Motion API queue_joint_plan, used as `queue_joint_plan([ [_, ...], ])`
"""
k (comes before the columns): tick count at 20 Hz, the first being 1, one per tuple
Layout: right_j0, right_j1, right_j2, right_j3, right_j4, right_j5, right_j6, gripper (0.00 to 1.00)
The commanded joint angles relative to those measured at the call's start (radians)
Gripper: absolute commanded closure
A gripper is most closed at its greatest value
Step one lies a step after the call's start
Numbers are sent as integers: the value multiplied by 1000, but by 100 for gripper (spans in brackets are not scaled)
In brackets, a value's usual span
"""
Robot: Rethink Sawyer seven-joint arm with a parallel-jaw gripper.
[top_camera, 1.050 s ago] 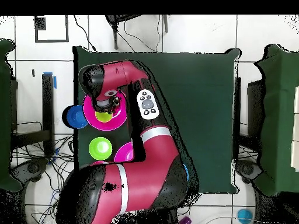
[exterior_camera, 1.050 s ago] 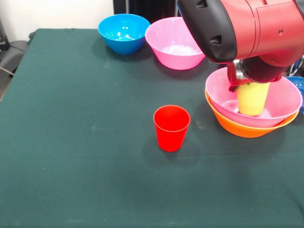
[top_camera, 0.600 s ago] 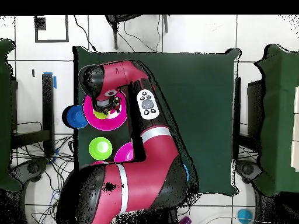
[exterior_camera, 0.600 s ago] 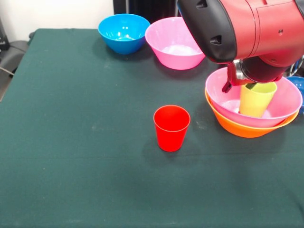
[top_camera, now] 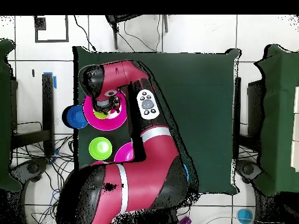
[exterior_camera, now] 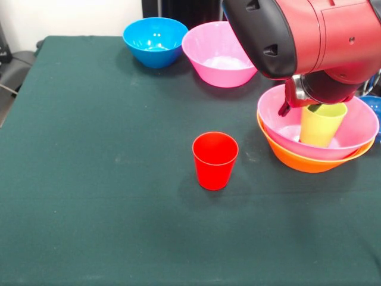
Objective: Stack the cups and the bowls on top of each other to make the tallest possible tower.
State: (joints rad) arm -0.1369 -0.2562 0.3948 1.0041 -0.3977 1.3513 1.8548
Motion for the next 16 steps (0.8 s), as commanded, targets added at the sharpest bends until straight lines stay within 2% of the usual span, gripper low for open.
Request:
queue_joint_plan([
  [1,11,1,18,32,-11,-24,-68,0],
  [16,-7,4,36,64,47,-77,-41,0],
])
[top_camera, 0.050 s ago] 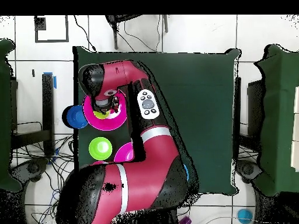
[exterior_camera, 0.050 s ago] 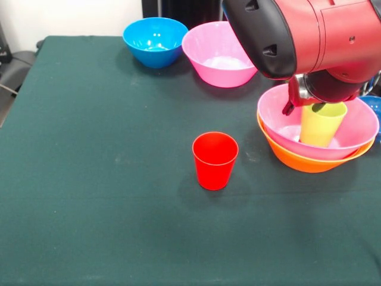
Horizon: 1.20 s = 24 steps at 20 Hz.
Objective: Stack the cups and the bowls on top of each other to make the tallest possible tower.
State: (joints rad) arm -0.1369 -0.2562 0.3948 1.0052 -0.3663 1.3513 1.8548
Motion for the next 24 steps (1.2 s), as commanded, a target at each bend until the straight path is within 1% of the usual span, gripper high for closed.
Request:
queue_joint_plan([
  [1,-9,4,37,64,19,-80,-41,0],
  [6,-9,6,36,64,24,-82,-41,0],
  [13,8,2,23,29,22,-33,-39,0],
  [19,30,26,19,-67,14,49,-47,0],
  [24,44,38,14,-127,3,111,-58,0],
])
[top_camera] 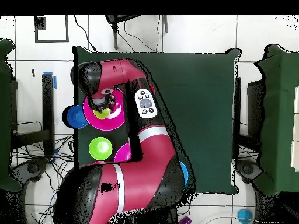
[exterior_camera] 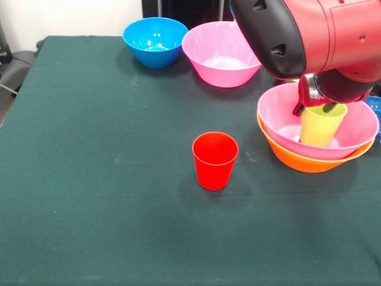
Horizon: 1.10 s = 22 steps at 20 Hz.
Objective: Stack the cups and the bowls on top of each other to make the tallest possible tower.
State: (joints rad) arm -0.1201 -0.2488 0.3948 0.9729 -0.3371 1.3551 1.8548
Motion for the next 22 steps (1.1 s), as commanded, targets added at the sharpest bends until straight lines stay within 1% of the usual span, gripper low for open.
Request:
queue_joint_plan([
  [1,30,33,13,-106,-25,120,-58,0],
  [7,38,53,6,-147,-27,172,-57,0],
  [13,38,46,1,-141,-24,219,-56,0],
  [17,38,37,-3,-127,-26,233,-55,0],
  [18,41,43,-2,-138,-29,239,-55,0],
  [22,43,37,-5,-133,-35,244,-55,0],
])
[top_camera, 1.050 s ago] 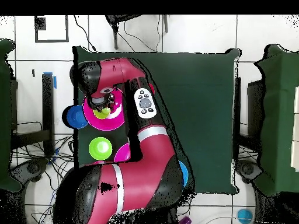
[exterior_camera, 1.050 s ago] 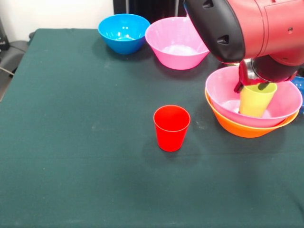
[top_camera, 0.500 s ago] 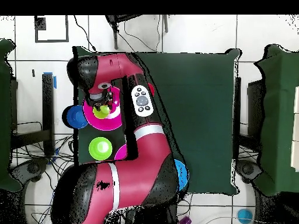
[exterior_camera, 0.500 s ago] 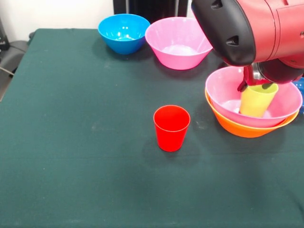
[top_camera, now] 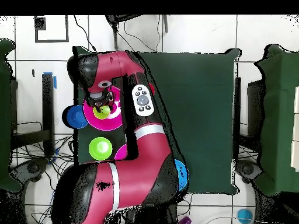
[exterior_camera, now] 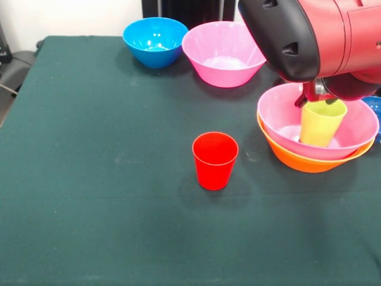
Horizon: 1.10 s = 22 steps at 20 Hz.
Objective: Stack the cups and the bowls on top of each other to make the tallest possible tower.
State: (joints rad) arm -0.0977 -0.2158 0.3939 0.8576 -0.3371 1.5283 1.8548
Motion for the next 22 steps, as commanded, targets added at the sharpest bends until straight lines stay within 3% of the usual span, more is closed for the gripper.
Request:
queue_joint_plan([
  [1,22,4,-5,-19,-36,73,-55,0],
  [8,27,-10,-19,-12,-47,105,-61,0],
  [16,-41,-152,-31,177,-25,73,-158,0],
  [22,-103,-241,-8,263,-23,69,-232,0],
])
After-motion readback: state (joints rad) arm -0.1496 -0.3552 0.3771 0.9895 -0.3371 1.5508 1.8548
